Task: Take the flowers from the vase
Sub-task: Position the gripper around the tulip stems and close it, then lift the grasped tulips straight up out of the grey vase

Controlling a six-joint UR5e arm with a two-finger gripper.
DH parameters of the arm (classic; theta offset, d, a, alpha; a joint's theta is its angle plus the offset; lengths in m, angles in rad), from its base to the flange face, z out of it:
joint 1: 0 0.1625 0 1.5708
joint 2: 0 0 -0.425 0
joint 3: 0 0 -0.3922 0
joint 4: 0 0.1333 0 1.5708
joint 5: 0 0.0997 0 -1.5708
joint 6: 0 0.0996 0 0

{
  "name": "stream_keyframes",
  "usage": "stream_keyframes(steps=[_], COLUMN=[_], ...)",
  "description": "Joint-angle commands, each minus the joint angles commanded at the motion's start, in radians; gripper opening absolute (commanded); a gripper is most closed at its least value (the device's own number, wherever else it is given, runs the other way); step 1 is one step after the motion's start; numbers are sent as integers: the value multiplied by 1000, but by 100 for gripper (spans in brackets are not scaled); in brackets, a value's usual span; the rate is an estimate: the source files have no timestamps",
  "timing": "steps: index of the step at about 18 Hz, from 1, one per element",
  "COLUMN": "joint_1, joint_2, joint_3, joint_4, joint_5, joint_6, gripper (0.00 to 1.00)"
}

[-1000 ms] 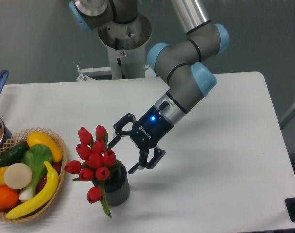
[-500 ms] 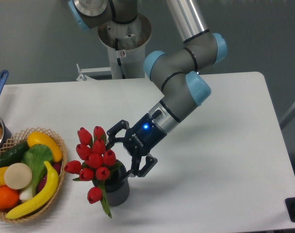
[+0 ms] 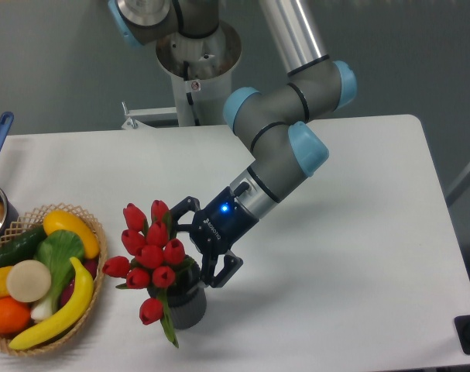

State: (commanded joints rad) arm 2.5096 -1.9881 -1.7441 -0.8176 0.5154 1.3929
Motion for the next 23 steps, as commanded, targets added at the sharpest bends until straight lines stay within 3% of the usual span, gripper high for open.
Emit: stream_keyframes(steps=[5, 7, 13, 15, 23], joint_1=[-20, -20, -20, -15, 11], joint_2=[5, 3, 3, 5, 29], joint_3=[3, 3, -5, -5, 0], joint_4=[0, 0, 0, 0, 0], joint_5=[-11, -11, -14, -15, -37], joint_6=[-3, -6, -9, -11, -96], gripper=[99, 79, 36, 31, 31])
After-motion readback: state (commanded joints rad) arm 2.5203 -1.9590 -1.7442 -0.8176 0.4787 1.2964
